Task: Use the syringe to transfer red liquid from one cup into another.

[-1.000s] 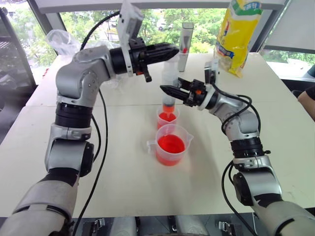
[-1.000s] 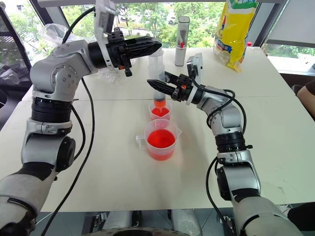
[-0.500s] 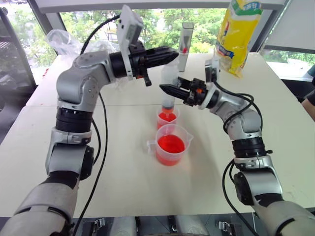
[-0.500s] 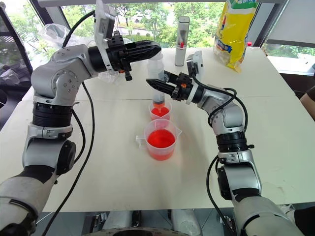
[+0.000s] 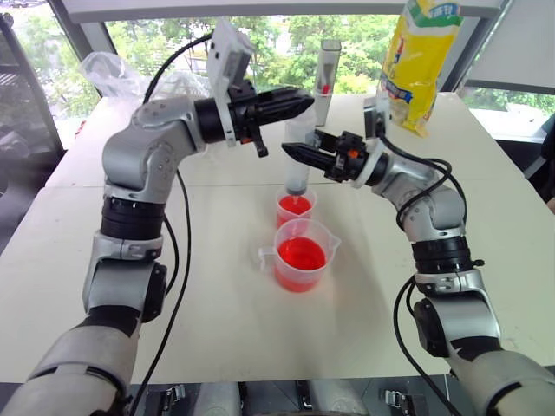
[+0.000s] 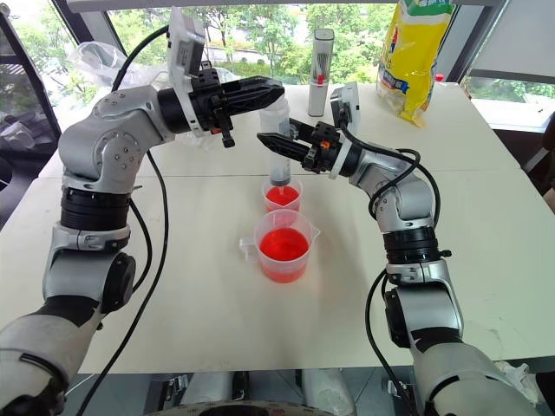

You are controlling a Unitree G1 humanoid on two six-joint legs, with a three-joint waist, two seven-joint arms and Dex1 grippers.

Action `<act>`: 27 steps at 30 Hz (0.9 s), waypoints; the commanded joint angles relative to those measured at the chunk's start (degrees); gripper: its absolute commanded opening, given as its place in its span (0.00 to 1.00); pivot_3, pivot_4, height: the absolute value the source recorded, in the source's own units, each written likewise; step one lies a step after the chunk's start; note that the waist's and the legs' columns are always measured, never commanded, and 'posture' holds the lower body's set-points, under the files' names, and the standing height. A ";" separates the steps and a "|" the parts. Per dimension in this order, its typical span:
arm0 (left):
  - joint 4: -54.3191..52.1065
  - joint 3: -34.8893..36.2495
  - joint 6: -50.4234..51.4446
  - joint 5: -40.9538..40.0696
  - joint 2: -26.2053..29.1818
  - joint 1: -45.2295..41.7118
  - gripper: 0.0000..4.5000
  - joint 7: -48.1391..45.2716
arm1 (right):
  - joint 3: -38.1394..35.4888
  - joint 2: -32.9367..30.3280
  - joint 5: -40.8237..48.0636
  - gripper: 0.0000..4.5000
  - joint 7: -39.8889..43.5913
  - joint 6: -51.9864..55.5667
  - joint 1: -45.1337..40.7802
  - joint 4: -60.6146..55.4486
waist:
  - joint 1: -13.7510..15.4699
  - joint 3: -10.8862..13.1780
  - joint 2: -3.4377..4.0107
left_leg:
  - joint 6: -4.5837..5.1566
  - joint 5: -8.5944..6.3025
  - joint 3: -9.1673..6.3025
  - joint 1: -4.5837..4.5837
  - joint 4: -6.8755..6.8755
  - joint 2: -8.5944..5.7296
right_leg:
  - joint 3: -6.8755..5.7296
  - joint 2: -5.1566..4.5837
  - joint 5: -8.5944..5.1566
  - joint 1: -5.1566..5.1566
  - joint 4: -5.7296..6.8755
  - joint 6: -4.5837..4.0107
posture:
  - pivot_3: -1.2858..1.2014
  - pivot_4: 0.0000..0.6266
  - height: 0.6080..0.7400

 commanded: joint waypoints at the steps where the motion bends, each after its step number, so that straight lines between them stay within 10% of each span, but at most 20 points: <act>1: -0.98 -3.48 1.58 0.94 -0.39 2.71 0.01 -0.99 | -4.97 -0.06 3.80 0.31 -0.99 -1.58 -6.27 -4.23 | 0.00 0.00 0.00 | 0.00 0.00 0.00 0.00 0.00 0.00 | 0.00 0.00 0.00 0.00 0.00 0.00 | 0.52 0.24 1.00; 11: -1.93 -1.67 1.72 0.16 0.23 1.26 0.01 -0.01 | -4.00 0.34 3.25 0.31 -0.78 -1.62 -4.62 -4.89 | 0.00 0.00 0.00 | 0.00 0.00 0.00 0.00 0.00 0.00 | 0.00 0.00 0.00 0.00 0.00 0.00 | 0.52 0.24 1.00; 21: -5.81 2.69 3.70 -2.00 2.09 1.70 0.97 2.87 | -3.29 1.49 3.24 0.31 -1.35 -0.88 -2.95 -6.27 | -0.11 0.00 0.01 | 0.00 0.00 0.00 0.01 -0.01 0.02 | 0.00 0.00 0.00 0.00 0.01 0.00 | 0.52 0.24 1.00; 27: -9.99 8.92 7.54 -6.09 6.35 3.80 0.99 6.08 | -2.86 1.87 3.37 0.31 -1.93 -0.35 -2.19 -6.98 | -0.15 0.00 0.01 | 0.00 0.00 -0.02 0.02 -0.02 0.06 | 0.05 -0.05 0.00 0.00 0.01 0.00 | 0.52 0.24 1.00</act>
